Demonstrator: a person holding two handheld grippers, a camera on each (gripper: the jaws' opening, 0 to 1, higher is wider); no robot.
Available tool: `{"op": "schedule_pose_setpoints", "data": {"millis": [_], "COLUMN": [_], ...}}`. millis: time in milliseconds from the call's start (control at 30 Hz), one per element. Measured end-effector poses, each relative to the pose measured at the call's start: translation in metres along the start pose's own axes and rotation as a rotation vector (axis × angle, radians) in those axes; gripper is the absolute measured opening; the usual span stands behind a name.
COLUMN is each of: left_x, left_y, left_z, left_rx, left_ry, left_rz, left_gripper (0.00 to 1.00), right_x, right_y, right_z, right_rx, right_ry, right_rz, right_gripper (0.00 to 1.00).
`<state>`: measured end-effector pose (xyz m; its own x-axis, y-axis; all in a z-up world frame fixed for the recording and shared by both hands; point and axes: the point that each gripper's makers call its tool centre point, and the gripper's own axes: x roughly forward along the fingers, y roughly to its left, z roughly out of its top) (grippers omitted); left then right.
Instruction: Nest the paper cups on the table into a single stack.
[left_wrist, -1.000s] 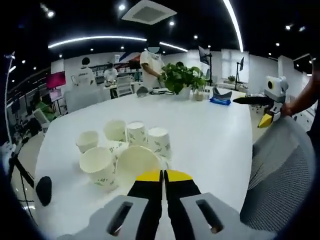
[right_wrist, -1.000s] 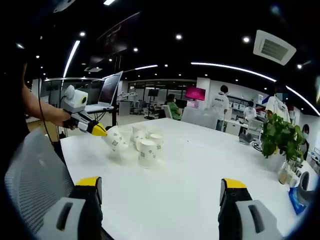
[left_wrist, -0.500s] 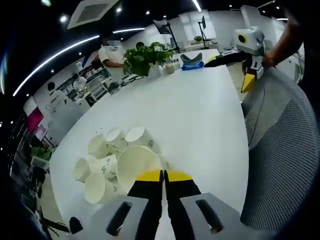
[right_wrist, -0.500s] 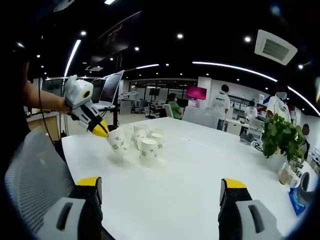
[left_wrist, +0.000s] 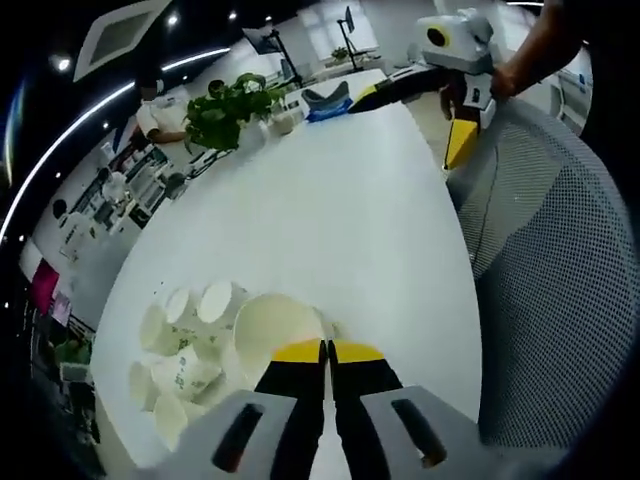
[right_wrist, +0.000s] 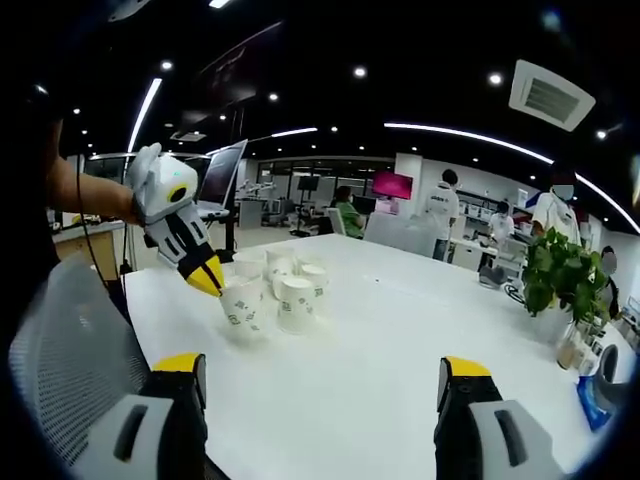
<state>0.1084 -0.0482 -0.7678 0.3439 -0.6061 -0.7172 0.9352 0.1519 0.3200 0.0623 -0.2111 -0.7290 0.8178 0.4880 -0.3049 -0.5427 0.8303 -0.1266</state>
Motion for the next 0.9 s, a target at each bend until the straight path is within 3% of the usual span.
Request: {"op": "schedule_pose_setpoints", "data": {"millis": [367,767,900], "left_x": [0.006,0.016,0.016], "left_y": [-0.009,-0.020,-0.020], "left_z": [-0.004,0.005,0.004], "left_rx": [0.054,0.105,0.116], "left_ry": [0.068,0.094,0.099], "left_rz": [-0.045,-0.091,-0.091], "left_gripper": [0.00,0.00,0.05], "right_x": [0.002,0.002,0.003], "right_y": [0.005,0.006,0.007], "right_z": [-0.001,-0.003,-0.004], "right_rx": [0.006,0.010,0.009], "right_ry": [-0.002,0.008,0.012], "right_rz": [0.028,0.037,0.043], "right_gripper": [1.00,1.00,1.00]}}
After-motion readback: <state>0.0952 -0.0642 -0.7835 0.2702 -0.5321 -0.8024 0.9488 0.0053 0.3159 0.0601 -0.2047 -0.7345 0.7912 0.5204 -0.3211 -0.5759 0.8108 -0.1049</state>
